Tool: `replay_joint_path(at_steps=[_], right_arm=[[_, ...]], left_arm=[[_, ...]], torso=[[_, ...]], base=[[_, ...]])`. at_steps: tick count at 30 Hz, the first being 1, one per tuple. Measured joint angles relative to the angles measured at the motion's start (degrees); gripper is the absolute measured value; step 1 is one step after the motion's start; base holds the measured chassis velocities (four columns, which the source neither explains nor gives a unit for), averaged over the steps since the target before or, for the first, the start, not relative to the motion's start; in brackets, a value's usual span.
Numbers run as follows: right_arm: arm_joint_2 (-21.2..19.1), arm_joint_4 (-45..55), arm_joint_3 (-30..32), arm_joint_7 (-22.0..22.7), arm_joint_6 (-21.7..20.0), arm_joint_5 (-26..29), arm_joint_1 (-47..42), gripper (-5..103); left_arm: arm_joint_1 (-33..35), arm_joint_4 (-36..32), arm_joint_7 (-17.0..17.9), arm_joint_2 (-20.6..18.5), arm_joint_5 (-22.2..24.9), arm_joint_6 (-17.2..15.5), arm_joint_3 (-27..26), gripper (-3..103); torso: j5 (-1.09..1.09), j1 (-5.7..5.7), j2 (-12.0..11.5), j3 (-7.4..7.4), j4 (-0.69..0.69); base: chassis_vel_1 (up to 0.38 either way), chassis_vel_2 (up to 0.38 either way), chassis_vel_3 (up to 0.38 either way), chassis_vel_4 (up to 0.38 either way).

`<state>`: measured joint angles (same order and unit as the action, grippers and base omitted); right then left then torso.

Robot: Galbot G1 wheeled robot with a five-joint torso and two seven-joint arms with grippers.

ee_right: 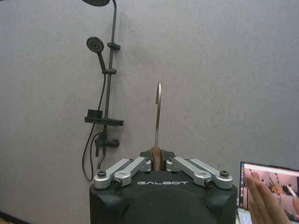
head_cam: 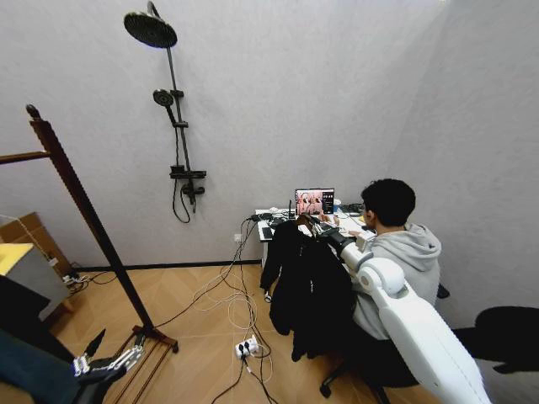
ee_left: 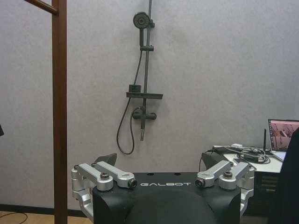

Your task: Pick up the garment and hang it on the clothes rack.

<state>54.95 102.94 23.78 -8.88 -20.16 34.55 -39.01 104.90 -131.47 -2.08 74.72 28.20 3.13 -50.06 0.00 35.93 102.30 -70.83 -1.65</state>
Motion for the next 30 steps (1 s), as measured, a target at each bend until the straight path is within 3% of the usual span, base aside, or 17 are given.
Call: replay_joint_path(at_steps=[4,7,11,15,22,30], right_arm=[[-0.5,0.5,-0.1,-1.0,-0.1,1.3,-0.6,9],[-0.9,0.8,-1.1,-3.7,4.5,2.5,-0.8,9],[-0.9,1.6,-2.3,-3.3,6.9,2.9,-0.8,9],[-1.3,3.4,-4.8,-3.1,8.8,4.1,-0.9,9],[-1.3,2.6,-12.7,-7.9,15.3,4.5,2.9,9],[0.5,1.0,-18.7,-11.0,19.0,6.6,7.5,9]], left_arm=[[0.0,0.0,0.0,0.0,0.0,0.0,0.0,100],[0.0,0.0,0.0,0.0,0.0,0.0,0.0,100],[0.0,0.0,0.0,0.0,0.0,0.0,0.0,100],[0.0,0.0,0.0,0.0,0.0,0.0,0.0,100],[0.0,0.0,0.0,0.0,0.0,0.0,0.0,100],[0.0,0.0,0.0,0.0,0.0,0.0,0.0,100]], torso=[[0.0,0.0,0.0,0.0,-0.01],[0.0,0.0,0.0,0.0,0.0],[-0.01,0.0,0.0,0.0,0.0],[-0.01,0.0,0.0,0.0,0.0],[-0.01,0.0,0.0,0.0,0.01],[-0.01,0.0,0.0,0.0,0.0]], base=[[0.0,0.0,0.0,0.0],[0.0,0.0,0.0,0.0],[0.0,0.0,0.0,0.0],[0.0,0.0,0.0,0.0],[0.0,0.0,0.0,0.0],[0.0,0.0,0.0,0.0]])
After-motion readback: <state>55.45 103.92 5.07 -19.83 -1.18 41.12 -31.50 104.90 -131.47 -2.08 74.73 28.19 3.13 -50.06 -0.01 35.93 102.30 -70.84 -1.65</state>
